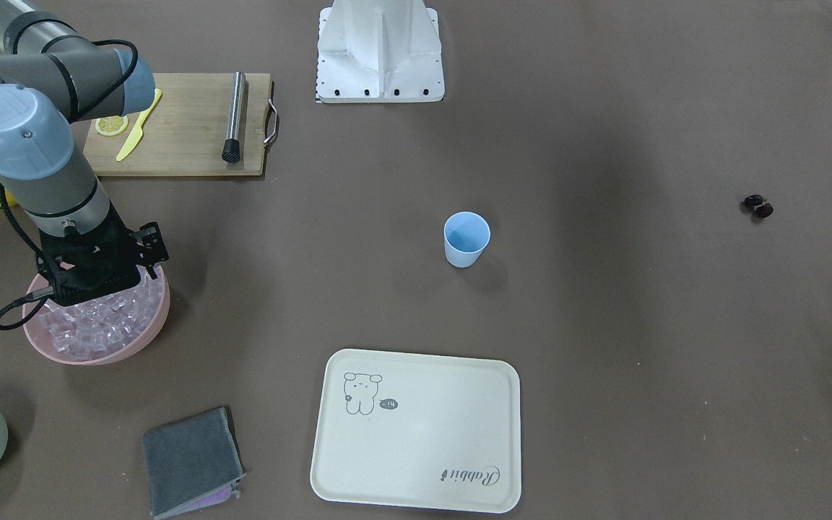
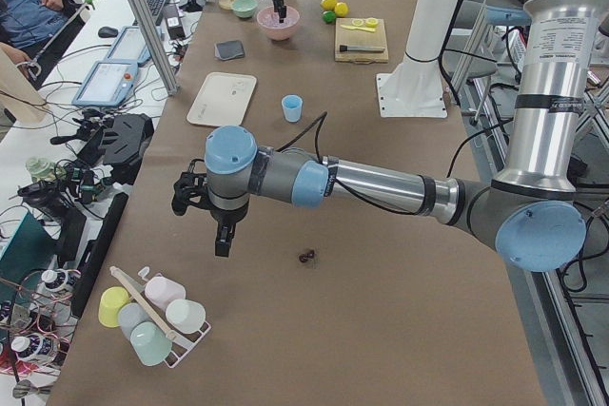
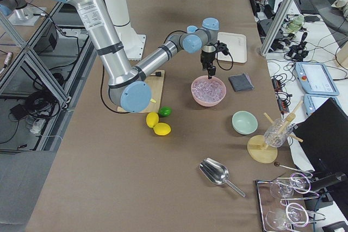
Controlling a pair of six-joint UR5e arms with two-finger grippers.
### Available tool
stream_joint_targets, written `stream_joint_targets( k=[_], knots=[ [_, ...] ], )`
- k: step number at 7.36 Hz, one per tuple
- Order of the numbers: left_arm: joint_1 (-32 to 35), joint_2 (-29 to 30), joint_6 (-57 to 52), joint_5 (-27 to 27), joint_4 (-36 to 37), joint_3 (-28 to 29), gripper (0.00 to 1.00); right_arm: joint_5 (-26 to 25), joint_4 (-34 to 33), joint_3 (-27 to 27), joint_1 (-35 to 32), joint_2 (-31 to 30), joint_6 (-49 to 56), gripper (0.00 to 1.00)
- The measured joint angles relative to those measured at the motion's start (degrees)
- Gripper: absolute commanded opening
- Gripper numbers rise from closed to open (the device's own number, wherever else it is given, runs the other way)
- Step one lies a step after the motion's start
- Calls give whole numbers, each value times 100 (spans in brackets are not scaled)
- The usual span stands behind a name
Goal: Put ice and cherries in cup
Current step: 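Return the right gripper to the pink bowl and grasp another ice cube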
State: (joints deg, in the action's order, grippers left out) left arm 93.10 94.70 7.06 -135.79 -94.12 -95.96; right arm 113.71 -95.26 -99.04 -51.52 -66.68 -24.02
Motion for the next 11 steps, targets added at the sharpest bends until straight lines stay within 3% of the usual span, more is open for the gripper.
stream_joint_targets(
  k=[2,6,7,9,10,11],
  knots=[
    [-1,-4,8,5,-52,2,98,-263,16,0,8,-329,186,73],
    [-2,-7,13,9,-94,-7,98,-487,26,55,245,-486,188,71],
    [-3,-1,14,9,-96,-7,98,-512,26,61,263,-527,201,61],
    [2,4,20,5,-103,-31,98,-594,37,88,332,-642,217,55],
    [5,4,22,5,-105,-40,98,-616,38,103,372,-661,216,36],
    [5,5,23,2,-106,-45,98,-621,33,107,410,-645,214,26]
  ],
)
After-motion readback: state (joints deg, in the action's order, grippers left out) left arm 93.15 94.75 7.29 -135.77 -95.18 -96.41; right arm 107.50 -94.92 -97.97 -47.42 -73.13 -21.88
